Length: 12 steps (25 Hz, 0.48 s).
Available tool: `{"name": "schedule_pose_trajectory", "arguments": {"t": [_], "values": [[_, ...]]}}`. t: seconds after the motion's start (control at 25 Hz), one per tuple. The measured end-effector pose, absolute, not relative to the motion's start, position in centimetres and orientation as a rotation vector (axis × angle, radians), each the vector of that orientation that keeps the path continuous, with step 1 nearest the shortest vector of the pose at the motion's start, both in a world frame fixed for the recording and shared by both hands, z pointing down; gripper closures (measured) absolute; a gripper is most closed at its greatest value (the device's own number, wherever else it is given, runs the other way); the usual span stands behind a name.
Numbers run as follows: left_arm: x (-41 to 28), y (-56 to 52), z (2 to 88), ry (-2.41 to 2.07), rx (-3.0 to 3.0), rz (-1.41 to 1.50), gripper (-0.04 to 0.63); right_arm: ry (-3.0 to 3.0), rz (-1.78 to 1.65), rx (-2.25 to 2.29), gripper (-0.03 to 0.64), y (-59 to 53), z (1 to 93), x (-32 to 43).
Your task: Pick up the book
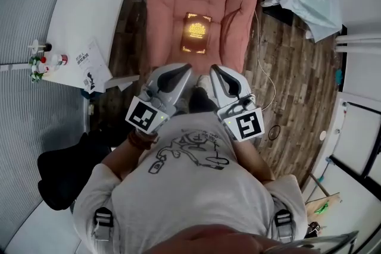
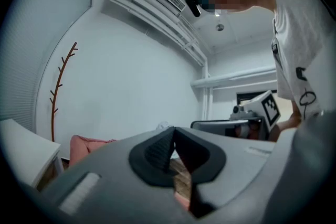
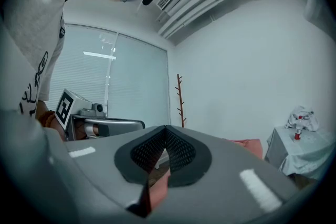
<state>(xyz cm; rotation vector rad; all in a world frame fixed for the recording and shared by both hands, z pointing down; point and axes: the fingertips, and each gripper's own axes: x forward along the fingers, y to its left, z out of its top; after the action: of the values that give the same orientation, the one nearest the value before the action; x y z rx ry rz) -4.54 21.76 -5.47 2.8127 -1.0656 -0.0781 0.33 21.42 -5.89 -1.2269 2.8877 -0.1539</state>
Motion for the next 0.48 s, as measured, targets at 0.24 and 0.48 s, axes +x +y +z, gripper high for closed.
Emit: {"name": "schedule_pose_trajectory", "arguments": {"t": [0.24, 0.48], "values": [[-0.6, 15.7, -4.9, -1.083, 2.805, -0.051, 0.591, 2.9, -0.178, -1.21, 0.611, 15.7, -5.1, 4.4], [2.2, 11.0, -4.5, -1.108, 2.788, -0.061, 0.591, 2.915, -0.186, -1.179, 0.611, 11.2, -4.5, 7.3]]}}
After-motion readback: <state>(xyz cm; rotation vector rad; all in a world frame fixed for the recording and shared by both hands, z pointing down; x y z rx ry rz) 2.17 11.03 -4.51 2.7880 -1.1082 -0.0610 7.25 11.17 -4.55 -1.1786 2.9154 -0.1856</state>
